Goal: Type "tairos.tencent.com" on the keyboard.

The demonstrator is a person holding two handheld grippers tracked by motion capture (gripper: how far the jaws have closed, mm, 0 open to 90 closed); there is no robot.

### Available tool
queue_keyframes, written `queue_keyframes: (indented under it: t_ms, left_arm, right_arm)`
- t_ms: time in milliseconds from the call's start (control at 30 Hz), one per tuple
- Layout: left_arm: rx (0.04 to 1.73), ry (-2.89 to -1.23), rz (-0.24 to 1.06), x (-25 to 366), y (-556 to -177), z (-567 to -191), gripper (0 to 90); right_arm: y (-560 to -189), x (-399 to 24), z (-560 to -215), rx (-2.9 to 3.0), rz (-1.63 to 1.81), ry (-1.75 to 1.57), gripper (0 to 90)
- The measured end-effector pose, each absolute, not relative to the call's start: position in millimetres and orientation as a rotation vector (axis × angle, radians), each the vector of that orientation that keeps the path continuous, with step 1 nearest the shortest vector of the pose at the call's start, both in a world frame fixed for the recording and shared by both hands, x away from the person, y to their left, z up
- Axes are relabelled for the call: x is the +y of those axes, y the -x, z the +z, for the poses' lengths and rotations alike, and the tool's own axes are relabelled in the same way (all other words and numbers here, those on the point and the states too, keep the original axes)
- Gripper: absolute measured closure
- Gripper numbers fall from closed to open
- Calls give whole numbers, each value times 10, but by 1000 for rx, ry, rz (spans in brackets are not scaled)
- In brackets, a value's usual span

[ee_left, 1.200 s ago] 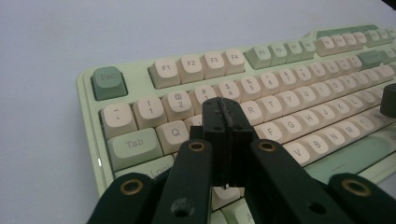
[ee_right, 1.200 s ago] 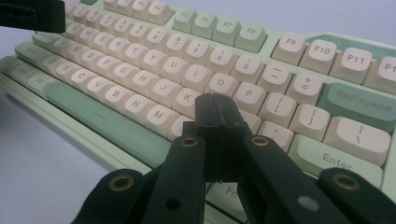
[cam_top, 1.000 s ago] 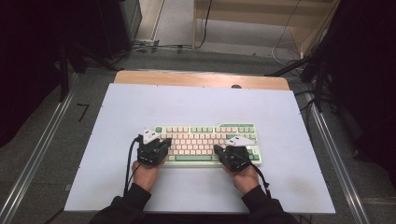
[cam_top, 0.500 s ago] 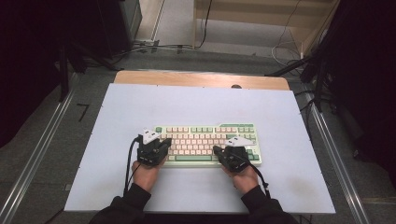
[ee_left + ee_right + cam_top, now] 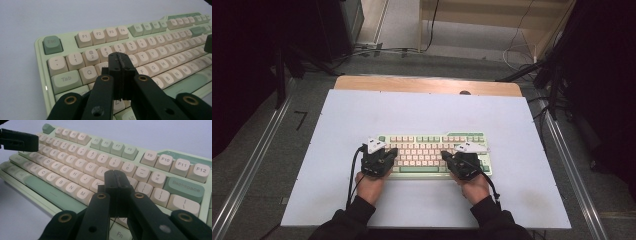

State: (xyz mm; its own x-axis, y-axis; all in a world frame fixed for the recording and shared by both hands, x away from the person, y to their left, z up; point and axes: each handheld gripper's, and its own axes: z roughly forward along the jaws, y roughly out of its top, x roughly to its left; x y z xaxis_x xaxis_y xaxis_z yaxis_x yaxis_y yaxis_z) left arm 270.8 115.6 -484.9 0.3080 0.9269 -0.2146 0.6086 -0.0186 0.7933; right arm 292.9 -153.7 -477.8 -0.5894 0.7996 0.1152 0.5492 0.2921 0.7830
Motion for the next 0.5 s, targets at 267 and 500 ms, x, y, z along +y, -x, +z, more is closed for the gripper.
queue_keyframes:
  t_ms: [267, 500]
  left_arm:
    - [1368, -1738, 456, 996, -2825, -4836, 900]
    - [1356, -1757, 442, 862, -2885, -4851, 900]
  right_arm:
    - [-2951, -1509, -4804, 2277, 1180, -1228, 873]
    - [-2957, -1509, -4805, 2276, 1180, -1228, 873]
